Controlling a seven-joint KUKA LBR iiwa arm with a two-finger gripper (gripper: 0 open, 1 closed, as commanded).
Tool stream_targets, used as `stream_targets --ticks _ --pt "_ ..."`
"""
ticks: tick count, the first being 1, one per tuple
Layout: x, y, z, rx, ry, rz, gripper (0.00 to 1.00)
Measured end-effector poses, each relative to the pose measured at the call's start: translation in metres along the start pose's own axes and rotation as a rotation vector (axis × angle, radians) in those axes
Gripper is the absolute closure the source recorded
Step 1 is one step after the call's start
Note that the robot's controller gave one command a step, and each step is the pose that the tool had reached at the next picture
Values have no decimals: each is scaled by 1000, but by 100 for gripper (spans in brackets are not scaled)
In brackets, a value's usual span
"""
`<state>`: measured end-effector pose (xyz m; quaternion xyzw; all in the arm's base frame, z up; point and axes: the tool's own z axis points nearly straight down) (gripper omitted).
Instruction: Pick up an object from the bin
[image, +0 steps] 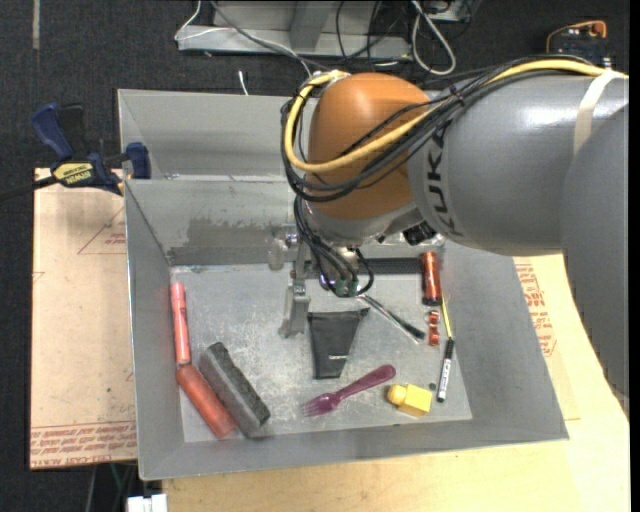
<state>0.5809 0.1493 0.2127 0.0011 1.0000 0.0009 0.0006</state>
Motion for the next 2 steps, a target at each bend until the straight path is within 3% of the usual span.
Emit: stream_targets --ticks 1,2 --pt "0 0 0 0 0 -1 0" --pt "6 -65 67 -1 -4 -120 0"
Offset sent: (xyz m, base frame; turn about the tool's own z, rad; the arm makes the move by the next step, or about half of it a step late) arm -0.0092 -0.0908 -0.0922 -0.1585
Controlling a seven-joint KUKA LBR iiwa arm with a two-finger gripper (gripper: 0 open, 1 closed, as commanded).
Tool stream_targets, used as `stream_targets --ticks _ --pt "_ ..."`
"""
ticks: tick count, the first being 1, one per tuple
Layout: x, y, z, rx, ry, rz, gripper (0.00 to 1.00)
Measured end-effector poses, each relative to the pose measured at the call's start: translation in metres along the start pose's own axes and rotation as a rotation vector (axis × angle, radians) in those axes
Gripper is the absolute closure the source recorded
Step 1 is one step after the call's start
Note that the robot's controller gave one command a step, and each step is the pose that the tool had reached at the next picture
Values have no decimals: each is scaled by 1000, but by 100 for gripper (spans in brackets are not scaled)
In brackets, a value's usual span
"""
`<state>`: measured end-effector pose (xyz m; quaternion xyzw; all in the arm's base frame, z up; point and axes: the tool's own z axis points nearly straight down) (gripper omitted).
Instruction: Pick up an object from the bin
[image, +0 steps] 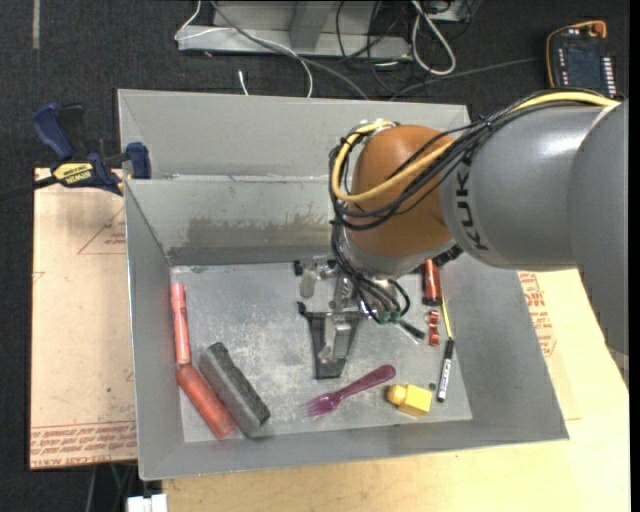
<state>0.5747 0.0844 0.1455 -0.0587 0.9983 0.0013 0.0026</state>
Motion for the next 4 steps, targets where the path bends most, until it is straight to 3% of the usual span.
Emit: stream_targets --ticks 1,2,3,4 --pt "33 7 4 -4 -6 -17 0" --pt "3 -67 48 4 3 17 0" --pt "-48 -50 42 -9 -19 -52 0" --pt "-35 -61 -45 -4 1 19 0"
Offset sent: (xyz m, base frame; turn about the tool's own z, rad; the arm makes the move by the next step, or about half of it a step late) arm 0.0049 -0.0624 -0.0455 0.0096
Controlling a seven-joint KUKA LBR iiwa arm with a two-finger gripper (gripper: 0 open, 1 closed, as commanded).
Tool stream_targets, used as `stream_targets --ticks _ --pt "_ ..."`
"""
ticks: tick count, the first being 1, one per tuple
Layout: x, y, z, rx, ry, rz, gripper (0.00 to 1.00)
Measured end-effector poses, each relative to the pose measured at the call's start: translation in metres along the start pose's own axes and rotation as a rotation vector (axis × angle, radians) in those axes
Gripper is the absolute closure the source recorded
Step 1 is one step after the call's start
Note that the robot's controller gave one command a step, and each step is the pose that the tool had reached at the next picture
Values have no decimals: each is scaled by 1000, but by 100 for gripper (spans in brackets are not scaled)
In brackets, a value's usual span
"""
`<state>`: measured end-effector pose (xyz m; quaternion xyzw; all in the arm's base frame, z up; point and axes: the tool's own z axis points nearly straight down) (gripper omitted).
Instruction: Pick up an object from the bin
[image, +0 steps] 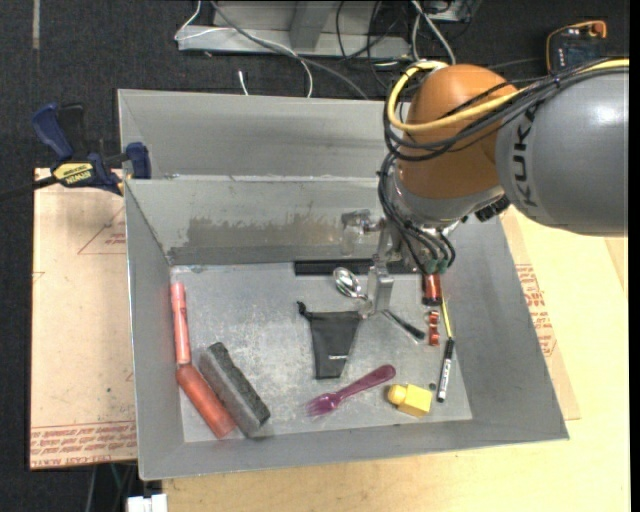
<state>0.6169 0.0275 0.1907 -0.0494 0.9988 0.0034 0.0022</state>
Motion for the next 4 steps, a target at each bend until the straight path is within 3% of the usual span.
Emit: stream_targets --ticks 1,2,3,4 --pt "9 -12 54 -3 -11 -1 0" --pt "8 7 57 -2 -8 -2 0" --pt "18 12 116 -3 -10 5 0" --pt "21 15 134 -2 -13 -91 0"
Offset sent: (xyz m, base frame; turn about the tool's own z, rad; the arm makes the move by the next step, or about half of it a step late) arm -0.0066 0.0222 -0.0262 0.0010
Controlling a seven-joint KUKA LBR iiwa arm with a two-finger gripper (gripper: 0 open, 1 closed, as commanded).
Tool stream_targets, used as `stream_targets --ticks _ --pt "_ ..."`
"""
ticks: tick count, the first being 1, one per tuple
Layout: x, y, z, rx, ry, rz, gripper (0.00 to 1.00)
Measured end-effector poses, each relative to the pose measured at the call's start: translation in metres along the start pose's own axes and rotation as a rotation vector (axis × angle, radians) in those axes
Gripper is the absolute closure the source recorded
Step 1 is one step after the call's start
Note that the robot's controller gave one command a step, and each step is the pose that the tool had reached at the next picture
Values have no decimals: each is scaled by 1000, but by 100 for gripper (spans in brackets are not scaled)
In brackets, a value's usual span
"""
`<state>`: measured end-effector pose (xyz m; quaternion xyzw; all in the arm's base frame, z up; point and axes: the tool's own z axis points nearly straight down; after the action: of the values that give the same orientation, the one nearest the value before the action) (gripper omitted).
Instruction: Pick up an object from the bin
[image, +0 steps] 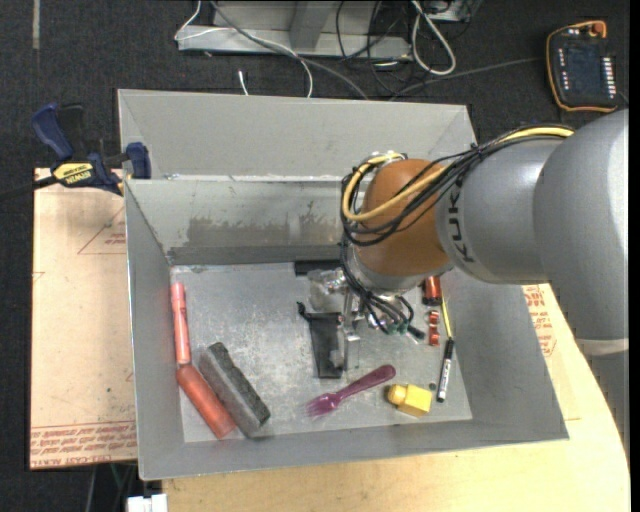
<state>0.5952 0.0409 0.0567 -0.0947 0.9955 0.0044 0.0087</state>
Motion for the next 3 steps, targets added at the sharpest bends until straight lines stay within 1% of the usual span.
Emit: stream_targets --ticks 1,2,3 --pt "-7 -6 -14 -3 3 113 0" --pt "-8 -17 -15 -2 -6 -7 100" --pt "-8 -17 -15 -3 -6 -7 100"
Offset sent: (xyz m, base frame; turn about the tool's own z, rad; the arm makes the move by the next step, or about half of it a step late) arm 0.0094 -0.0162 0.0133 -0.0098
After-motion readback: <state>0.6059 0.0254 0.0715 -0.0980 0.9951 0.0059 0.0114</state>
